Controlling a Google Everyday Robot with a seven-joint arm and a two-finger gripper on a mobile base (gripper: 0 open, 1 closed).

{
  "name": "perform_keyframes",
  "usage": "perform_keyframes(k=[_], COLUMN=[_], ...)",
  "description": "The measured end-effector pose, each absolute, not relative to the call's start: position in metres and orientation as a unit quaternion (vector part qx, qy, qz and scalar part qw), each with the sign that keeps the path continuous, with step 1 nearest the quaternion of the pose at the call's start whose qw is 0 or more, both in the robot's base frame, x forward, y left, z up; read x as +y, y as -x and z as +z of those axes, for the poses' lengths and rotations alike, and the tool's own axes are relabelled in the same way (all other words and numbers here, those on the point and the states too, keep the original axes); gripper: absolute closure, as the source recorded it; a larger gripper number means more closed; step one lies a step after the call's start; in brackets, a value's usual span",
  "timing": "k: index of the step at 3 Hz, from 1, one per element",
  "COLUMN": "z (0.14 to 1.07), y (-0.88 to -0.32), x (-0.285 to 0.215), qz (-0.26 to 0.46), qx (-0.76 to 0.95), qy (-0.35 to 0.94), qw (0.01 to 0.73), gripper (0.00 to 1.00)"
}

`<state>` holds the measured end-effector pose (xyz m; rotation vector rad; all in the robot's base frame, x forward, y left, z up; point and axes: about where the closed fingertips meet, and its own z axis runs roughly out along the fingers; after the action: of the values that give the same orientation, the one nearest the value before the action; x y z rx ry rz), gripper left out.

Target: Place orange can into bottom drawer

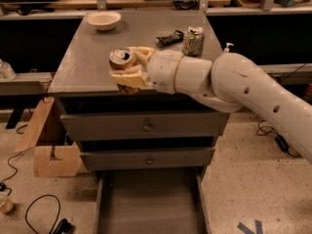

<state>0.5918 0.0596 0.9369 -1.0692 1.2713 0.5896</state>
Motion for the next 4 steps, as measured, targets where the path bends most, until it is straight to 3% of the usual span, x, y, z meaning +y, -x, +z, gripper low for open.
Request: perform_keyframes(k=[2, 4], z=[0.899, 0.792], y=[-0.573, -0.486], x=[0.066, 0.054], qz=[0.288, 0.329], qx=[0.561, 0.554], qy=[0.462, 0.486], qw=[0.623, 0.590], gripper=[1.00, 1.00])
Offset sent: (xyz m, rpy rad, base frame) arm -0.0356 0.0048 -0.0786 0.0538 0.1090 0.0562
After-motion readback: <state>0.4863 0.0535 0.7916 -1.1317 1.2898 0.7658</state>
